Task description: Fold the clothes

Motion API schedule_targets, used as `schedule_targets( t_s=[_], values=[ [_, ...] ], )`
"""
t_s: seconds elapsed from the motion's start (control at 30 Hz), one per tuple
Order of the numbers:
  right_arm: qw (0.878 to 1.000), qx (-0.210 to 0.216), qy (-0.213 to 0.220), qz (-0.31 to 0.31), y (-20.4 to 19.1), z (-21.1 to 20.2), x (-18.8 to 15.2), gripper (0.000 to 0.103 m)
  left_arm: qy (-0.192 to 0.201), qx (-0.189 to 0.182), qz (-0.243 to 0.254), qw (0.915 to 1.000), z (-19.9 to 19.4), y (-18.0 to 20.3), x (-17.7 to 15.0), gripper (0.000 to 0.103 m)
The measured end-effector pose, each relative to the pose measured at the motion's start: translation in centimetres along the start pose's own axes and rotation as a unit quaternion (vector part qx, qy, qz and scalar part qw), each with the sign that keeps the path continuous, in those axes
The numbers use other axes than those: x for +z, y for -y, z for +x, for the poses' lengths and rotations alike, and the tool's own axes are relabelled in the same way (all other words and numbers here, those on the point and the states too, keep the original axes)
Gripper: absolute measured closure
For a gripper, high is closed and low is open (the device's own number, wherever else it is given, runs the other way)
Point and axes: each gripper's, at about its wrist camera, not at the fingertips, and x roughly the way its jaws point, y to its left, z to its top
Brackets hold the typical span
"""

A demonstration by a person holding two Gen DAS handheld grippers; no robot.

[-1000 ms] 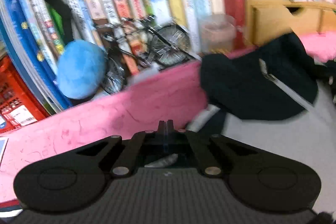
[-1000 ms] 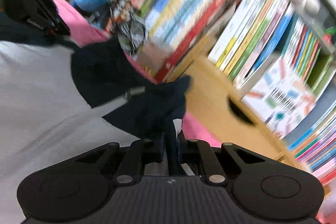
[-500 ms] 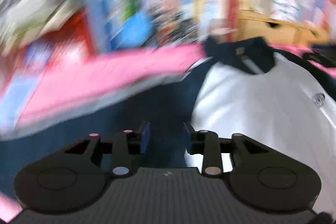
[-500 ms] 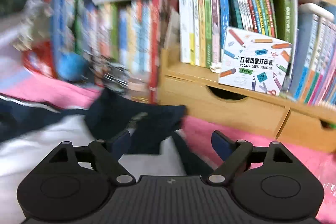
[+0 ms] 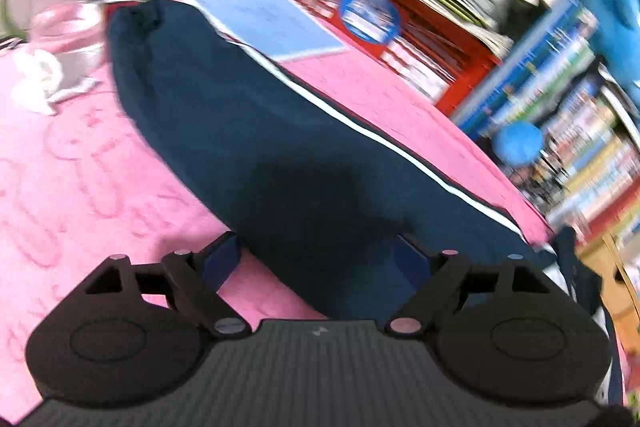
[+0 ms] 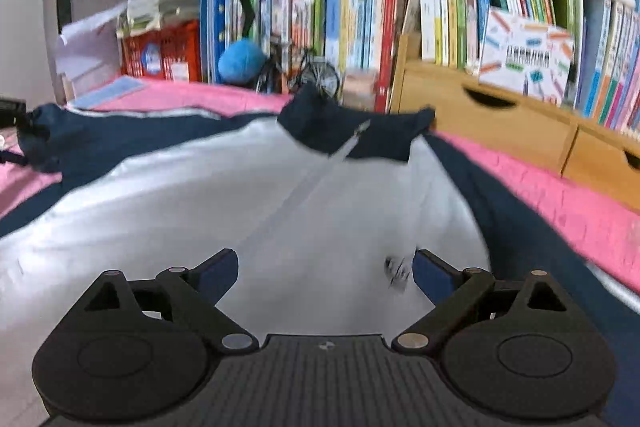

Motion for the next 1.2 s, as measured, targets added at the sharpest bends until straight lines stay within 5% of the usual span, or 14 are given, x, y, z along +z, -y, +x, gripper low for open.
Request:
schedule_targets(
  t_s=[0.2, 0.33, 0.4, 0.53, 0.77, 0.9, 0.97, 1.03, 1.1, 1.2],
  values=[
    [1.0, -0.017, -0.022, -0.011, -1.6, 0.0, -1.7, 0.002, 0.054, 0.058, 0.031, 0.9964, -1.5, -1.9, 0.0, 0.014],
    [0.999, -0.014, -0.03, 0.01, -1.3, 0.5, -1.8, 0.0, 0.064, 0.058, 0.014, 0.9961, 1.1, -3.4, 2.9, 0.012],
    [0.999, -0.008, -0.033, 0.02, -1.0, 0.6, -1.9, 0.0, 0.072, 0.058, 0.011, 0.9957, 2.4, -3.4, 4.3, 0.02],
    [0.999, -0.014, -0.032, 0.016, -1.0, 0.7, -1.8, 0.0, 0.087, 0.06, -0.007, 0.9944, 4.4, -2.7, 6.4, 0.099],
    [0.999, -0.011, -0.034, 0.018, -0.7, 0.8, -1.7, 0.0, 0.21, 0.004, 0.075, 0.9748, 1.1, 2.6, 11.6, 0.099],
    [0.999, -0.009, -0.034, 0.017, -0.6, 0.9, -1.8, 0.0, 0.234, 0.037, 0.108, 0.9656, 1.6, 3.4, 11.9, 0.099],
    [0.999, -0.008, -0.034, 0.017, -0.6, 1.0, -1.7, 0.0, 0.21, 0.092, 0.128, 0.9649, 3.7, 3.1, 11.4, 0.099],
    [0.999, -0.008, -0.034, 0.018, -0.5, 1.0, -1.7, 0.0, 0.136, 0.161, 0.124, 0.9696, 6.6, 2.2, 11.1, 0.097],
    [0.999, -0.008, -0.035, 0.018, -0.5, 1.0, -1.6, 0.0, 0.075, 0.176, 0.133, 0.9725, 8.3, 1.6, 10.3, 0.096],
    [0.999, -0.007, -0.035, 0.02, -0.5, 1.0, -1.6, 0.0, 0.066, 0.174, 0.164, 0.9688, 7.6, 2.3, 8.3, 0.078]
  ],
)
